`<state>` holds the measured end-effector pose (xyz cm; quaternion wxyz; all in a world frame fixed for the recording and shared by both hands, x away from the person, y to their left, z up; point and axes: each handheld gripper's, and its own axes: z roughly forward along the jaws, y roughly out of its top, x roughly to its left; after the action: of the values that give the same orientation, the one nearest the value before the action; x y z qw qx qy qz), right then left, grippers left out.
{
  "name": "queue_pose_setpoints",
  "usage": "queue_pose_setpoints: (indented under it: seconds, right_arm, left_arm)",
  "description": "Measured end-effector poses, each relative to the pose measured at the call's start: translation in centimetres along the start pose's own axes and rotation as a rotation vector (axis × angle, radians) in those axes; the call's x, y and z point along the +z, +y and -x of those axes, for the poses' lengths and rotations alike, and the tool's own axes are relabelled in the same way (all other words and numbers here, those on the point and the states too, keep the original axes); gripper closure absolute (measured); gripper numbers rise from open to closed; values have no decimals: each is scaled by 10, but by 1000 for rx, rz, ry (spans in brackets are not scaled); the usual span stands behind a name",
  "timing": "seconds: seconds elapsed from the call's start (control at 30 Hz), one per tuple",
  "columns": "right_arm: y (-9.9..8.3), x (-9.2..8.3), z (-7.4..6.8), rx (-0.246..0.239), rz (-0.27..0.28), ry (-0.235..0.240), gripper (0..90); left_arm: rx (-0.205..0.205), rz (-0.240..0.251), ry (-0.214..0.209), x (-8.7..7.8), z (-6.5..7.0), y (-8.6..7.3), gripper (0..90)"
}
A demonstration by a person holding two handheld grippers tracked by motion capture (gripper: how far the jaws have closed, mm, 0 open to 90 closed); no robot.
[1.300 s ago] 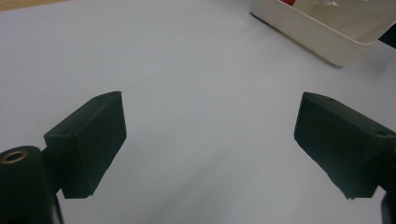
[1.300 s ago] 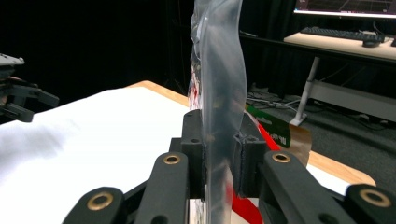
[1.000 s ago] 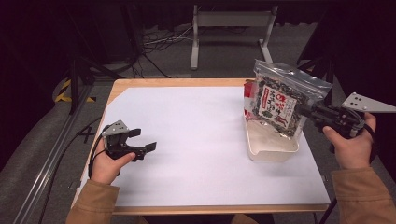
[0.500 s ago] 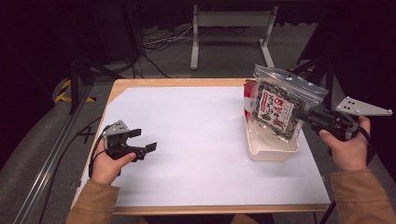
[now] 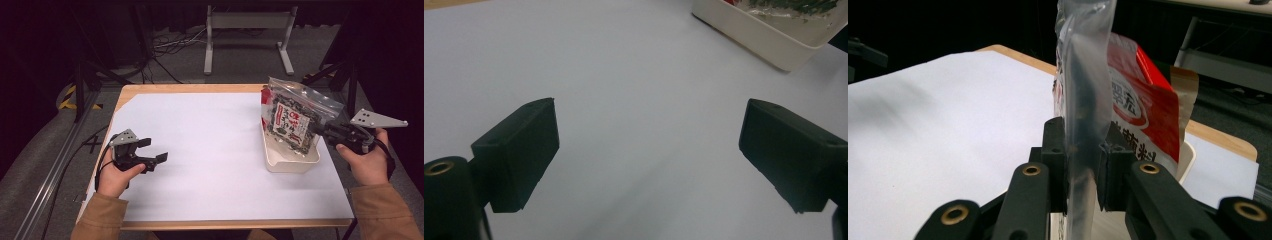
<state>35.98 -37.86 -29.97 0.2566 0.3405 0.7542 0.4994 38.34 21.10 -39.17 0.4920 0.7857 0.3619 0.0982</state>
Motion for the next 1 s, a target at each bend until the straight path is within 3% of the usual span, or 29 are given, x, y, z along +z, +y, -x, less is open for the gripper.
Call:
queue_pose_setpoints:
  seconds: [0.27,0.4,0.5,0.7,1.0]
  right_arm:
    - [-9,-1,2,16,-18,-4,771]
    - [-11,1,1,11,-22,-4,771]
    - [-14,9,-5,1,-58,-10,771]
    - [-18,11,-10,-18,-56,-14,771]
    - [-23,10,4,64,-18,-12,767]
  left_arm:
    - [4,-5,3,0,1,0,100]
    - [8,-9,3,1,1,0,99]
    - [5,-12,1,1,2,-1,99]
    - [1,-10,6,-1,2,-3,99]
    - [-10,-17,18,-7,2,-10,98]
